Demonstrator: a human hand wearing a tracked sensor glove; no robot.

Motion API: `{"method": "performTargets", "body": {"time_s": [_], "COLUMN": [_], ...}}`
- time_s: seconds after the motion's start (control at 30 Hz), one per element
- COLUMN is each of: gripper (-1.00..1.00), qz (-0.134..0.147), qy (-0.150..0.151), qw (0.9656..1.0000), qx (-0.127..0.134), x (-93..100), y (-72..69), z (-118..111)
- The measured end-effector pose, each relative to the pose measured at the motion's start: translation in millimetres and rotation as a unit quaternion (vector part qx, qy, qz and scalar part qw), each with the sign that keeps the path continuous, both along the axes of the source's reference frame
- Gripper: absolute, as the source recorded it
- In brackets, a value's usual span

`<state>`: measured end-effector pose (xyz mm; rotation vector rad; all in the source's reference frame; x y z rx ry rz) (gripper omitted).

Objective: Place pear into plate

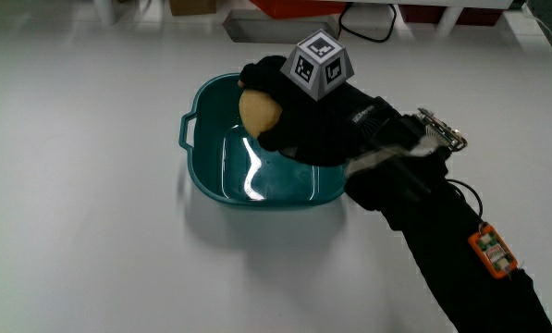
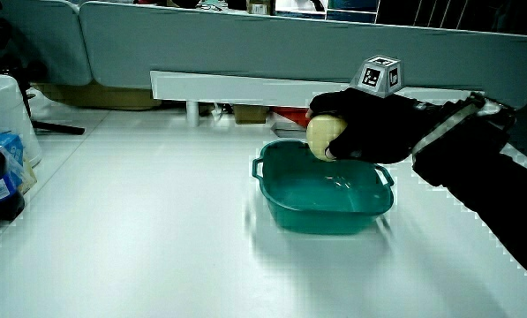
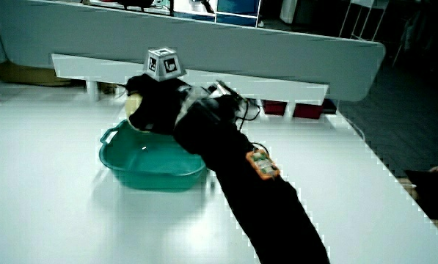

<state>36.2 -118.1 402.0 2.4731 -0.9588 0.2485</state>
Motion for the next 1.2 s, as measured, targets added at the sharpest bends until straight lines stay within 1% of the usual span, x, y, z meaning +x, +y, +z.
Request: {"method": "performTargets", "body": {"time_s": [0.07, 0.1, 0.13, 0.17, 0.2, 0.23, 0.27, 0.3, 0.37, 0.4, 0.43, 0.47, 0.5, 0.53, 0.57, 0.63, 0.67, 0.7, 0.73, 0.77, 0.8, 0.83, 0.87, 0.9, 0.97, 1.0, 1.03, 1.17, 1.2], "gripper": [0.0, 0.0, 0.0, 0.0, 0.0, 0.0, 0.0, 0.0, 0.0, 0.0, 0.0, 0.0, 0.0, 0.0, 0.0, 0.0, 0.0, 0.0, 0.0, 0.0, 0.0, 0.0, 0.0, 0.0, 0.0, 0.0, 0.0, 0.0, 0.0], "qz": [0.013, 0.011, 0.017, 0.025, 0.036, 0.048, 0.055, 0.059, 0.068, 0.071, 0.072, 0.076, 0.074, 0.077, 0.073, 0.073, 0.076, 0.07, 0.069, 0.066, 0.058, 0.054, 0.055, 0.049, 0.044, 0.042, 0.044, 0.039, 0.036], "qy": [0.02, 0.021, 0.023, 0.032, 0.035, 0.031, 0.034, 0.038, 0.042, 0.039, 0.035, 0.04, 0.038, 0.037, 0.036, 0.028, 0.034, 0.034, 0.036, 0.035, 0.041, 0.055, 0.065, 0.064, 0.091, 0.098, 0.104, 0.112, 0.115], "qw": [0.9997, 0.9997, 0.9996, 0.9992, 0.9987, 0.9982, 0.9976, 0.9972, 0.9963, 0.9961, 0.9962, 0.9958, 0.996, 0.9959, 0.9961, 0.9963, 0.9961, 0.9965, 0.9962, 0.9962, 0.9963, 0.996, 0.9948, 0.9951, 0.9932, 0.9926, 0.9916, 0.9908, 0.9903], "qx": [0.002, -0.007, -0.007, -0.002, -0.007, -0.017, -0.026, -0.024, -0.032, -0.036, -0.034, -0.031, -0.034, -0.03, -0.034, -0.035, -0.031, -0.031, -0.04, -0.045, -0.048, -0.046, -0.055, -0.057, -0.057, -0.058, -0.064, -0.064, -0.069], "x": [-0.2, -1.4, -1.1, 0.8, 3.6, 6.5, 8.1, 8.8, 11.0, 13.3, 14.4, 15.4, 15.8, 15.5, 15.1, 14.1, 12.7, 10.4, 8.7, 6.7, 4.6, 3.3, 2.9, 0.9, -2.0, -3.0, -3.1, -5.9, -6.4], "y": [-7.8, -10.3, -13.0, -16.6, -20.8, -24.7, -27.1, -28.6, -30.4, -30.0, -27.9, -27.0, -25.7, -24.4, -23.0, -19.3, -18.4, -16.2, -15.4, -13.1, -10.6, -8.7, -7.5, -4.8, -2.3, -1.2, -1.0, 4.5, 5.8], "z": [14.0, 15.4, 15.9, 19.3, 24.7, 29.4, 30.8, 33.1, 42.1, 46.0, 44.2, 46.4, 48.0, 48.3, 49.9, 51.7, 55.9, 56.6, 63.4, 65.2, 69.4, 75.4, 83.7, 84.2, 96.2, 100.1, 106.1, 113.6, 118.2]}}
